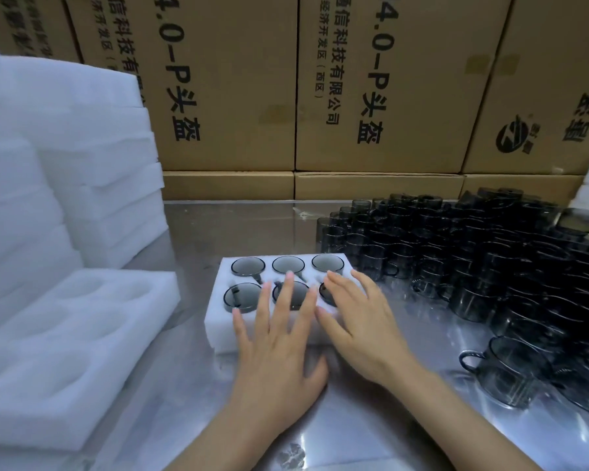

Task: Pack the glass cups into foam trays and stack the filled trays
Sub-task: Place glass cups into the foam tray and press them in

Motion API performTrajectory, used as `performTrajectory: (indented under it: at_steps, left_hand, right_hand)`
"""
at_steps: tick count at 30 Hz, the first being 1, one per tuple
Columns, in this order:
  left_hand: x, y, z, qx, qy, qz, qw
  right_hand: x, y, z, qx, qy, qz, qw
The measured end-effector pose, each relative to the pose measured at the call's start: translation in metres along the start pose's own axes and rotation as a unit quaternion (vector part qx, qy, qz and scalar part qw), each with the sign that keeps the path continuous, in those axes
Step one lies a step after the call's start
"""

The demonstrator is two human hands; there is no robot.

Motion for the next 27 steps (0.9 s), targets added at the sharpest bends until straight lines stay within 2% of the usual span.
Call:
performTrajectory:
  at_steps: [3,6,9,11,14,17,21,25,27]
  left_hand:
    - [-0.027,0.012,0.006,-0.036,-0.039,-0.007,0.999]
    - [-0.049,0.021,0.024,-0.04,-0.058,0.028,0.997]
    - [-0.066,0.026,0.044,-0.019,-0.084,0.006,0.996]
    - [-0.079,0.034,0.06,-0.016,-0.112,-0.003,0.994]
    - [-0.097,0.051,0.092,-0.02,-0.134,-0.033,0.99]
    - [-0.119,0.071,0.128,-0.046,-0.134,-0.044,0.989]
    - [-0.146,0.096,0.177,-0.081,-0.118,-0.029,0.989]
    - [-0.165,0.123,0.226,-0.081,-0.115,-0.015,0.99]
    - [-0.174,0.138,0.251,-0.082,-0.116,-0.003,0.99]
  right_hand:
    - [-0.003,0.004,0.0,-0.016,-0.057,0.016,0.998]
    - [-0.007,0.011,0.012,-0.013,-0.078,0.031,0.996]
    - [-0.011,0.022,0.031,0.053,-0.06,0.024,0.997]
    - [-0.019,0.023,0.042,0.128,-0.051,0.029,0.99]
    - [-0.038,0.026,0.056,0.194,-0.1,0.04,0.975]
    - [-0.052,0.044,0.064,0.165,-0.182,-0.001,0.969]
    - [-0.046,0.063,0.087,0.087,-0.136,-0.022,0.987]
    - [-0.045,0.087,0.12,-0.041,-0.145,-0.029,0.988]
    - [-0.046,0.091,0.132,-0.001,-0.169,-0.041,0.985]
Point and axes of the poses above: each hand's wrist, its own z-axis towards the middle knuckle, its own y-axis out of the palm, x = y × z, the point moved 6 cm from there along z, towards the middle knuckle, and after that the axes turned 7 degrees about z, right-handed, at the moved point
